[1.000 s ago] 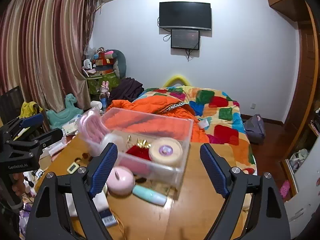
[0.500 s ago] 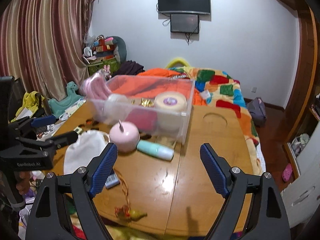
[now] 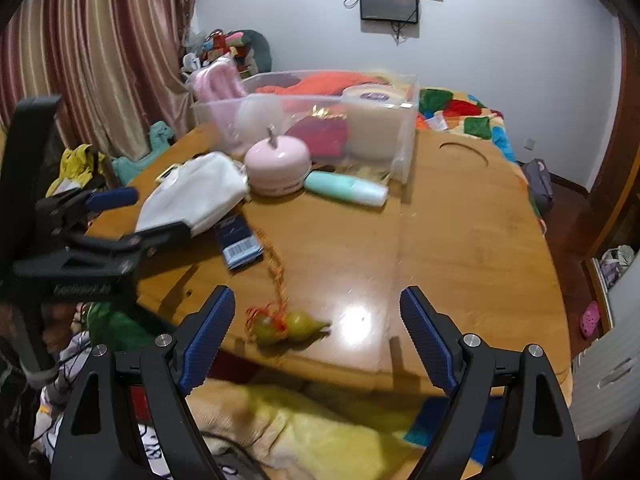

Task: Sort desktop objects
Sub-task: 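Grasp the white cloth with the left tool, then close the right tool on the yellow gourd ornament, then lift the white cloth and yellow gourd and carry them over the bin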

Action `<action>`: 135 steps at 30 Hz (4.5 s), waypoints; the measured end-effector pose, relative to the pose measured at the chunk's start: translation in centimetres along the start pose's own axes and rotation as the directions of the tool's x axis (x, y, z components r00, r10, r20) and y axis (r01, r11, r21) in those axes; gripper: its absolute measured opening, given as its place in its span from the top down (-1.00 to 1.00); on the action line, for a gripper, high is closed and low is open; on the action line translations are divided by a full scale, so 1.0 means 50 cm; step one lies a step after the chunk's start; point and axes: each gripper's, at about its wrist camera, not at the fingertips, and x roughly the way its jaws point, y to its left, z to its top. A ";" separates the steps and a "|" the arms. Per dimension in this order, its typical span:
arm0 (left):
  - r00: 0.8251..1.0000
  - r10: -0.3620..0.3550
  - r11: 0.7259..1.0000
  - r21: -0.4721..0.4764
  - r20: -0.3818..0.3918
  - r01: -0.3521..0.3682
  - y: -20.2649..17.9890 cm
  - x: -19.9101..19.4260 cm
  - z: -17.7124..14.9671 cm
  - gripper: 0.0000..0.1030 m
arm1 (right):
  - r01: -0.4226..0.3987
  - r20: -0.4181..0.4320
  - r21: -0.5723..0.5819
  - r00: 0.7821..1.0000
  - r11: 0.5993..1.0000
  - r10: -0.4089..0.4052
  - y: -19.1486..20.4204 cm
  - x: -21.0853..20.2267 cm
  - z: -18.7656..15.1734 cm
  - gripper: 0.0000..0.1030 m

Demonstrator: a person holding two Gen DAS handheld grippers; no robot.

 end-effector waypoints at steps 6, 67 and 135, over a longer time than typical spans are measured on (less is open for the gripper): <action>1.000 -0.026 1.000 0.017 0.007 0.026 -0.010 0.019 0.026 -0.89 | -0.006 -0.032 0.015 0.999 1.000 0.007 0.001 0.012 -0.015 -0.56; 0.999 -0.043 0.991 0.127 -0.019 0.045 -0.036 0.055 0.035 -0.91 | -0.045 0.065 0.140 0.997 0.989 0.036 -0.057 0.002 0.077 0.25; 0.954 -0.134 0.986 -0.061 0.268 0.155 0.096 -0.012 0.337 0.08 | -0.055 0.191 0.065 0.981 0.996 0.042 -0.082 0.104 0.383 0.25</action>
